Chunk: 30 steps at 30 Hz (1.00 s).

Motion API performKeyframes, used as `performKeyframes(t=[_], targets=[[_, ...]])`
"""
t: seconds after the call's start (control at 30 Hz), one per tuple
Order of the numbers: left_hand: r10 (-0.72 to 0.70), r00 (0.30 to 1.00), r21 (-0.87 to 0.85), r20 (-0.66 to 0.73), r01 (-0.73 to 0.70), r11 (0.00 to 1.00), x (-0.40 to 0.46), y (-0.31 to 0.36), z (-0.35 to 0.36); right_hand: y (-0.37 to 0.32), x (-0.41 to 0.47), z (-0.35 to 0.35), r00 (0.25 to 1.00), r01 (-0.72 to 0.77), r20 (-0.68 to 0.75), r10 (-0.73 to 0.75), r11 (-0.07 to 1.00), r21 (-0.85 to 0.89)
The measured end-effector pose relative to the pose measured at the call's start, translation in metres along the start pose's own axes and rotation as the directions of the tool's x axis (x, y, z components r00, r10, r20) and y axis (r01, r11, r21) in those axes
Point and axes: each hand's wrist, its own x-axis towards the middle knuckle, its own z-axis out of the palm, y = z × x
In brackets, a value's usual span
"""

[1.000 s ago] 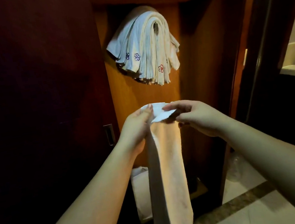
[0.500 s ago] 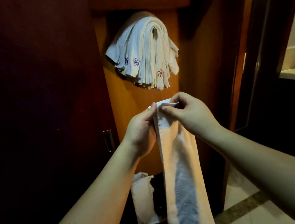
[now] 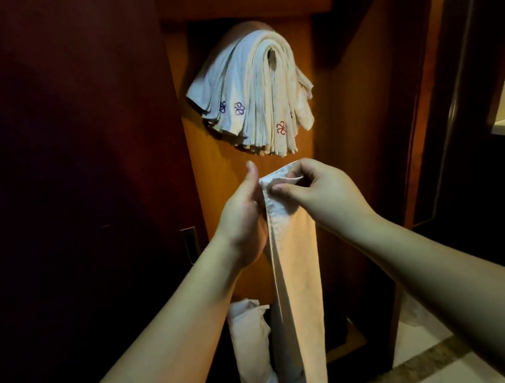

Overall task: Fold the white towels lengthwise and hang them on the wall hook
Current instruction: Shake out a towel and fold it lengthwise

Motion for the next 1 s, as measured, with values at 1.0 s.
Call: performKeyframes(t=[1.0], targets=[[0.012,0.99,0.309,-0.143,0.033,0.95,0.015,0.025,-0.069,0.084,0.055,-0.039,0.759,0.021,0.532,0.375,0.802,-0.597]])
